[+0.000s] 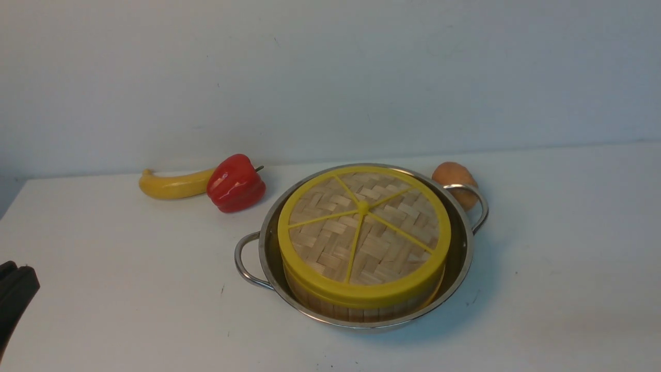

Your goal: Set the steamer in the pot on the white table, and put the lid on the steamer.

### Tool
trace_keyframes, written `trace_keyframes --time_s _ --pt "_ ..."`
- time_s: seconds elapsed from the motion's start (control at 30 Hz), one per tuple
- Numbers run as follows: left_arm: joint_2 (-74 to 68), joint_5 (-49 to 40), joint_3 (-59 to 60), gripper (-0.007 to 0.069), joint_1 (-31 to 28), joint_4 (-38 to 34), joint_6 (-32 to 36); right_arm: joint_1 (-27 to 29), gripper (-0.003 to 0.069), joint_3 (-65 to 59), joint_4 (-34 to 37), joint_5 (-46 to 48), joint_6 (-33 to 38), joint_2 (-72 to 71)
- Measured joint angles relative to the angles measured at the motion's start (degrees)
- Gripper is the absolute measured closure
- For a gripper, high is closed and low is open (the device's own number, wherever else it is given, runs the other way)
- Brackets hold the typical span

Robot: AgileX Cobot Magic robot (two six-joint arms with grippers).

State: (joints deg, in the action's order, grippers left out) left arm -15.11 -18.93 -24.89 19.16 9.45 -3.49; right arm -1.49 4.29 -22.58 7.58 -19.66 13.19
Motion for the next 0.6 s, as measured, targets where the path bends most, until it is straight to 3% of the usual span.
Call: trace_keyframes --time_s 0.1,0.6 --pt "0.0 0.0 0.0 0.0561 0.0 0.0 0.0 1.73 0.0563 -4.61 0.17 -2.46 -1.72 -4.27" --pt "0.0 -0.18 0.0 0.0541 0.0 0.0 0.0 2.07 0.0521 -4.74 1.86 -0.11 -3.76 -13.13"
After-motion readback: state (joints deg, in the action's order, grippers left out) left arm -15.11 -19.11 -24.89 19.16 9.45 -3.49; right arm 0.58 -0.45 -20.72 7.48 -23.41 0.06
